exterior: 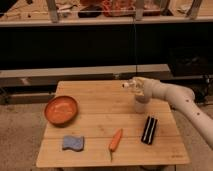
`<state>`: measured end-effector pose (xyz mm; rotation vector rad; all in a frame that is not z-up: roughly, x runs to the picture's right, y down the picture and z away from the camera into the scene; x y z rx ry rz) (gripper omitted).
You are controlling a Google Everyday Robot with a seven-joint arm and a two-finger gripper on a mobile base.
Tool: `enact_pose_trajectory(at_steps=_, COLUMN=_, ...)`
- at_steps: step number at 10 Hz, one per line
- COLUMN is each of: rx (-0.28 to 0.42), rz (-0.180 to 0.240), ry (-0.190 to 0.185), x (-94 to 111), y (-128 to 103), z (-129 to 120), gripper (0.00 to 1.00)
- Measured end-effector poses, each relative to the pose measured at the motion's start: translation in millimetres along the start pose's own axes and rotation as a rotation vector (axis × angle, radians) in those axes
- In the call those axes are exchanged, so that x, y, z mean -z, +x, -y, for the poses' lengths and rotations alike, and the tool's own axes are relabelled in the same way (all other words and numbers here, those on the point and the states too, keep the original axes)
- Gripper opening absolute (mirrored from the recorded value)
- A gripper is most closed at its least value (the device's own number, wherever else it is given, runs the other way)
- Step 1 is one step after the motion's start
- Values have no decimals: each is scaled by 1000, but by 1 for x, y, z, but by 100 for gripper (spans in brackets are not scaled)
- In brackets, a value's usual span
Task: Stand the bottle upright
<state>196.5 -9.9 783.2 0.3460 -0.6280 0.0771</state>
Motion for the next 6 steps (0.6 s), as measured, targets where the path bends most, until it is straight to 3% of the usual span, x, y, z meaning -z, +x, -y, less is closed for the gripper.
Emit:
enact_pose_trajectory(at_steps=2, rx=-37, rz=30, ry=88, x=12, y=8, z=3, gripper=1)
enact_pose_trajectory(at_steps=6, rx=-77, rz=18, ry=80, x=26, y=13, z=5, gripper=1)
